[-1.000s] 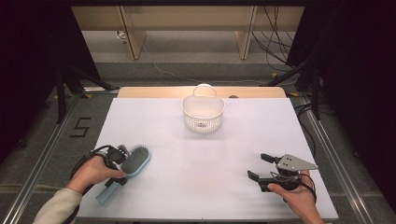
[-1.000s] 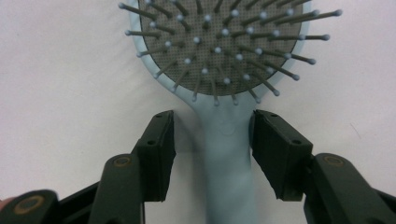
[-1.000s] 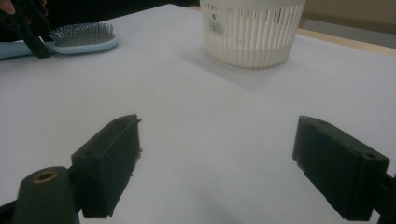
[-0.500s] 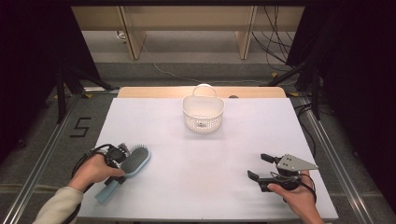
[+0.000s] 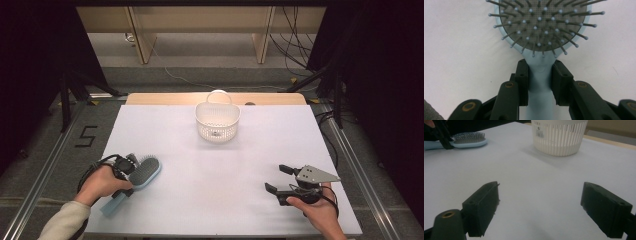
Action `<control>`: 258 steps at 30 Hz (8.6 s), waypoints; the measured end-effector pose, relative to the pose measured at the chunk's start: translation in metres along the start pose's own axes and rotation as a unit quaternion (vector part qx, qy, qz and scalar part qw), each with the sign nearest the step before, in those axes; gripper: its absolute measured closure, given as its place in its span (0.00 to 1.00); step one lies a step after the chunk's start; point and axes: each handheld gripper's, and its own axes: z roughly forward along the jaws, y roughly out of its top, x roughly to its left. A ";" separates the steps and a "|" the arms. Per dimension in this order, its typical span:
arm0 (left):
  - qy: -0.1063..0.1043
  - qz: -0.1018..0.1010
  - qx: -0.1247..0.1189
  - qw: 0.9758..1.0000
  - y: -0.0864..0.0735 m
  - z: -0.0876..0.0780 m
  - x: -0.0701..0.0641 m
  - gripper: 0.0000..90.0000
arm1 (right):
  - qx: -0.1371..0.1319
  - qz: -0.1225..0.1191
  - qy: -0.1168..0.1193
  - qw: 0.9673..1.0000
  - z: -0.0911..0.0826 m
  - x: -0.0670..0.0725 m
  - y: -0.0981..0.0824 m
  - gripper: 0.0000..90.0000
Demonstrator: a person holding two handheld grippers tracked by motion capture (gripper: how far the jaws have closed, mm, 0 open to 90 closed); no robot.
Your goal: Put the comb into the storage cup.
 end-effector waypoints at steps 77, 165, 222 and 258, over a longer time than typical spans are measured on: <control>0.042 -0.034 -0.193 0.980 -0.022 -0.023 -0.011 0.78 | -0.001 -0.001 0.002 1.000 0.001 0.001 0.001 0.18; 0.111 -0.032 -0.456 0.882 -0.028 -0.026 -0.020 0.78 | -0.004 -0.004 0.004 1.000 0.001 0.002 0.002 0.18; 0.129 -0.024 -0.510 0.850 -0.020 -0.034 -0.027 0.78 | -0.003 -0.004 0.002 1.000 0.001 0.002 0.002 0.18; 0.111 -0.021 -0.530 0.840 -0.011 -0.038 -0.031 0.78 | -0.003 -0.001 0.002 1.000 0.001 0.002 0.002 0.18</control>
